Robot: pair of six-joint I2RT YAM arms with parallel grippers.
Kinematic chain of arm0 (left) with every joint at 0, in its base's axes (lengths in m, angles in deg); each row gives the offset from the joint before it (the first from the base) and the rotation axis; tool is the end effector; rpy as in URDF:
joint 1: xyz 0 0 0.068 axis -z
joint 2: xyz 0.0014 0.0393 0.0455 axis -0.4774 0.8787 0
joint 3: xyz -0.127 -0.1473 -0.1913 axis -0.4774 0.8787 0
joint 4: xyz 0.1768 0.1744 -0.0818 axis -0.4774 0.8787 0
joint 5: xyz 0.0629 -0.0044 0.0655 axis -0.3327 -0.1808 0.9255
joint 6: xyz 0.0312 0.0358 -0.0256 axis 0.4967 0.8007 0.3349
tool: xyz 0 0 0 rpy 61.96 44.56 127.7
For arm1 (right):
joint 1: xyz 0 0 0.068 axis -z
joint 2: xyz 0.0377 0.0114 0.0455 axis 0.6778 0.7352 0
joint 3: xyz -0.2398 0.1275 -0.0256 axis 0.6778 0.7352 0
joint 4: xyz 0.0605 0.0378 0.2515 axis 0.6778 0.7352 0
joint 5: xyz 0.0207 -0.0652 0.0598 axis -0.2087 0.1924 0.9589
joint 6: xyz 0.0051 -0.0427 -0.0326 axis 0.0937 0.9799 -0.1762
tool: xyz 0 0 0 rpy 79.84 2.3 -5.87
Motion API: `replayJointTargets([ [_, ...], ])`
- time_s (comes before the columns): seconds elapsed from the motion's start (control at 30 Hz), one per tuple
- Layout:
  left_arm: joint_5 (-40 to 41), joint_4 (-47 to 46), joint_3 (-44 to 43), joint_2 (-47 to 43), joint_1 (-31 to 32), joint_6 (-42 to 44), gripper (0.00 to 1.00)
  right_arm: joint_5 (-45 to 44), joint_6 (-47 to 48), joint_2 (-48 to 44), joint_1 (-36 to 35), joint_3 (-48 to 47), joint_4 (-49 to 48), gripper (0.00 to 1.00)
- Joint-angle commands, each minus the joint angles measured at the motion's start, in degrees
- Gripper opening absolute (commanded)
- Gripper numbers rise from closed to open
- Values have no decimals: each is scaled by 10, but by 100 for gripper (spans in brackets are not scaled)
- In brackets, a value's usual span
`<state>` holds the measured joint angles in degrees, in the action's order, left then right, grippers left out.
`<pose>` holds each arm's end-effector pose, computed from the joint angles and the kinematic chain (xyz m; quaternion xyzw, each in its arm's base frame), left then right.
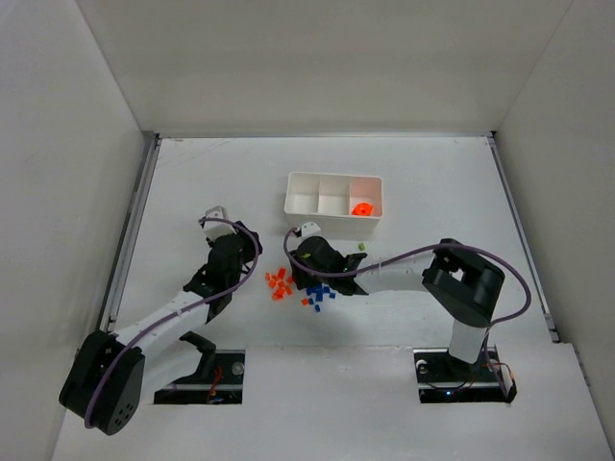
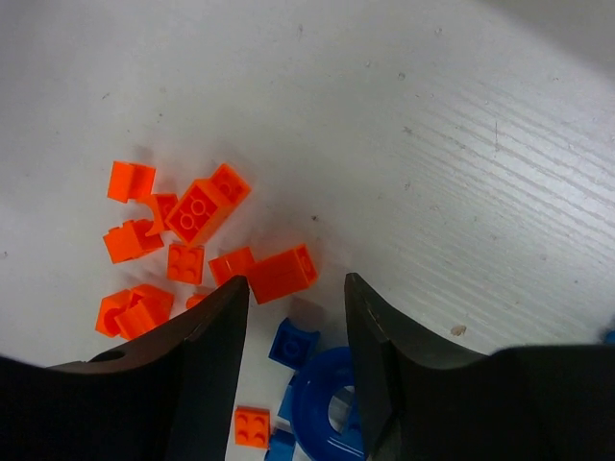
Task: Sort the legos into containers by color
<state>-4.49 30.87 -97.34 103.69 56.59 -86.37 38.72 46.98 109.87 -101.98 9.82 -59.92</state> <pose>0.1905 -0.0857 0.2002 -0.1610 0.7699 -0.1686 0.5941 0.1974 0.3170 0.1538 -0.2062 0.8897 0.1962 0.3569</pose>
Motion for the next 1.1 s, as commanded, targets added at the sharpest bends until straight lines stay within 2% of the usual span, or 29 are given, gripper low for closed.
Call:
replayJointTargets([
  [0.0, -9, -39, 10, 5, -4, -7, 43, -10, 5, 1, -3, -15, -2, 50],
  [0.13, -9, -41, 11, 8, 0, -7, 43, -10, 12, 17, 0, -22, -7, 50],
  [0.23, -9, -45, 11, 14, -3, -7, 43, -10, 12, 15, 0, -19, -11, 45],
  [0.37, -5, -47, 13, 11, -3, -7, 43, -12, 7, 16, 0, -17, -11, 30],
  [0.43, -9, -52, 13, 18, -8, -7, 43, -14, 5, 0, 0, -10, -14, 27],
  [0.63, -8, -56, 13, 17, -3, -4, 43, -23, 12, -70, 7, 6, -10, 26],
  [0.9, -13, -64, 4, 32, 22, 2, 40, -29, 25, -164, 80, 18, -9, 25],
  [1.07, -20, -50, -14, 32, 71, 3, 38, -62, 49, -222, 172, 14, -14, 25],
])
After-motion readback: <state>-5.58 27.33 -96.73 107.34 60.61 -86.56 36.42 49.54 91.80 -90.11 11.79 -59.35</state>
